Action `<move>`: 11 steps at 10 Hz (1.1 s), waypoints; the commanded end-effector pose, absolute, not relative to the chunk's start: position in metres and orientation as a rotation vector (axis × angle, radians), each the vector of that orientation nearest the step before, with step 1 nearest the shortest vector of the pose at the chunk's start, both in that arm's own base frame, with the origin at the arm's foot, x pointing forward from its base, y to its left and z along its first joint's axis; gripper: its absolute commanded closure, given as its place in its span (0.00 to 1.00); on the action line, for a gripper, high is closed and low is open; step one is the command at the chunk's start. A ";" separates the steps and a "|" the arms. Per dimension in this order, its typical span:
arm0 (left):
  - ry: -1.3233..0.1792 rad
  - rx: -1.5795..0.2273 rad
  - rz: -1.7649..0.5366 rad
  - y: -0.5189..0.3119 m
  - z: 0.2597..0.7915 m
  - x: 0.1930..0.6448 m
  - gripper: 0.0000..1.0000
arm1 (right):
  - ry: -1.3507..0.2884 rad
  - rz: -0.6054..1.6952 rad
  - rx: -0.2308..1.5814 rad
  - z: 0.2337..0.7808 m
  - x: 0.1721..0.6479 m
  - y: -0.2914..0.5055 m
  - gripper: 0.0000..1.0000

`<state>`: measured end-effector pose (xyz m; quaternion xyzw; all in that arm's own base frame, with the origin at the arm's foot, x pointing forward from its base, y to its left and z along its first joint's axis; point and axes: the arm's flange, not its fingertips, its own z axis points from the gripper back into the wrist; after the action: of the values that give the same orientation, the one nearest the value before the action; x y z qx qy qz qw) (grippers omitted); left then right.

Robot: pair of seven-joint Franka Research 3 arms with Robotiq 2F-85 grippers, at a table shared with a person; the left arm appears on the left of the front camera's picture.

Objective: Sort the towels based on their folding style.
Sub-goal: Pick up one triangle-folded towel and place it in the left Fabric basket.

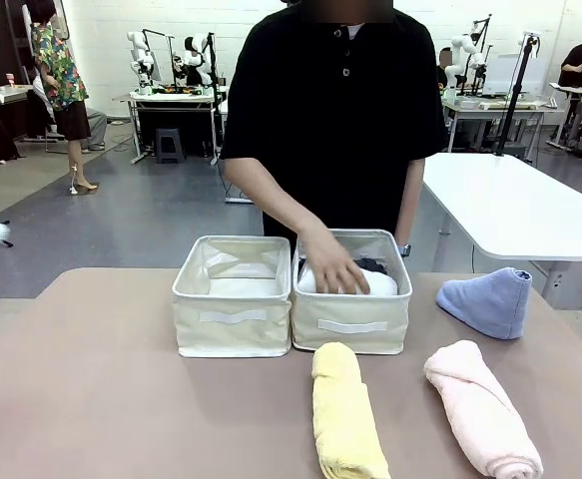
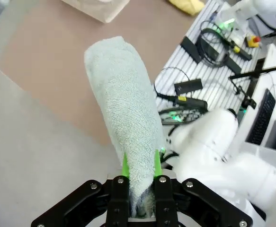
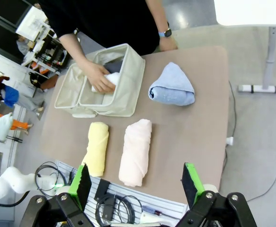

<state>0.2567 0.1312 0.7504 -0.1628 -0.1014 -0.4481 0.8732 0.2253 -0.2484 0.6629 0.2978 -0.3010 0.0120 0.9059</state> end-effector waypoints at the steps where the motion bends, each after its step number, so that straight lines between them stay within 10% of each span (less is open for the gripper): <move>1: -0.197 -0.283 -0.944 0.069 0.723 0.298 0.83 | -0.633 0.038 0.629 0.662 0.225 -0.247 0.00; 11: -0.172 -0.186 -1.012 -0.015 0.680 0.349 0.83 | -0.633 0.038 0.629 0.662 0.225 -0.247 0.00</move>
<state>0.3513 -0.0146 0.6754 -0.0864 -0.0819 -0.4812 0.8685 0.2255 -0.2476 0.6635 0.2970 -0.3006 0.0124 0.9062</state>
